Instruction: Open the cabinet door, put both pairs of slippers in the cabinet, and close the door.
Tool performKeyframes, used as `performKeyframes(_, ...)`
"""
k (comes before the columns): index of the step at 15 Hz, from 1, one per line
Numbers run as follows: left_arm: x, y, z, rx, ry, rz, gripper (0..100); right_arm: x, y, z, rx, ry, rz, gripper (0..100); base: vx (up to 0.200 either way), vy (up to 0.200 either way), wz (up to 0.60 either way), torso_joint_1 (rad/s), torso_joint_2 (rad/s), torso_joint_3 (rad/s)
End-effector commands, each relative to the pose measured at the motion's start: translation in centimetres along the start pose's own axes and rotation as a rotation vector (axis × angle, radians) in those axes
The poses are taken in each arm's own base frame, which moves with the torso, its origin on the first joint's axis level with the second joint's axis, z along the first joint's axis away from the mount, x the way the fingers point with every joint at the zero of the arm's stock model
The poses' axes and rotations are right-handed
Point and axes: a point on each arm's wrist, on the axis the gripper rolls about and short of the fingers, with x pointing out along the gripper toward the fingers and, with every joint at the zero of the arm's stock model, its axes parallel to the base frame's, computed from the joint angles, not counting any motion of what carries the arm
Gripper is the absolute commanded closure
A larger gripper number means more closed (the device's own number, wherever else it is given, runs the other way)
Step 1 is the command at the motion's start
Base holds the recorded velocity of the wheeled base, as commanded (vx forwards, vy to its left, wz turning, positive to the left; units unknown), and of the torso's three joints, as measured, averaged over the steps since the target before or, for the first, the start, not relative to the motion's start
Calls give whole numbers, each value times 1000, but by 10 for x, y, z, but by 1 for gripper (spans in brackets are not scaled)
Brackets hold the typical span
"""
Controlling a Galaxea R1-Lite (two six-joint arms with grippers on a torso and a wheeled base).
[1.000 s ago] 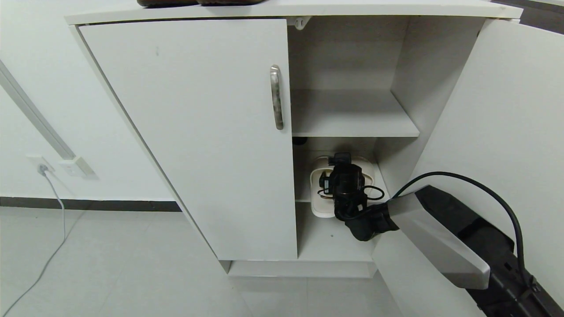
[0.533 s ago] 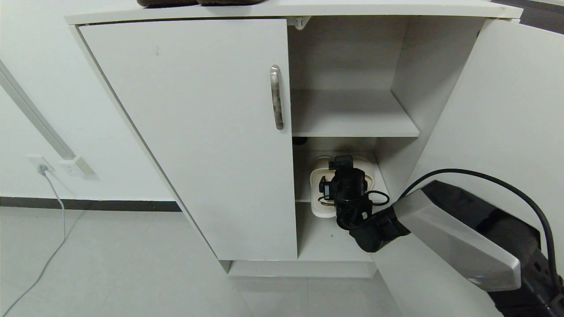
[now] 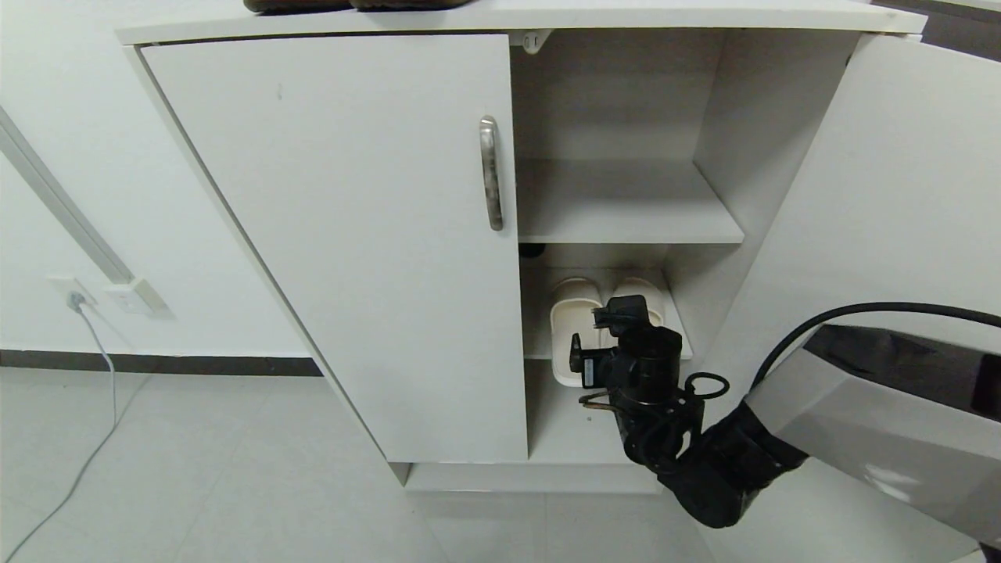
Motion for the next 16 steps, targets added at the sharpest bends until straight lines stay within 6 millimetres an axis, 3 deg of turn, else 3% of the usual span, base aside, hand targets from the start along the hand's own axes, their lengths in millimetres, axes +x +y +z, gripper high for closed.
performKeyframes(1, 0, 0, 0, 0, 1, 0, 100, -20, -5, 8, 10, -19, 22, 0, 0, 0, 0, 0, 0, 0)
performKeyframes(7, 0, 0, 0, -2, 1, 0, 100, -22, -3, 8, 8, -19, 28, 0, -167, 0, 0, 0, 1, 0)
performKeyframes(16, 0, 0, 0, -8, 1, 2, 100, -27, 0, 4, -1, -9, 44, 0, 0, 0, 0, 0, 0, 0)
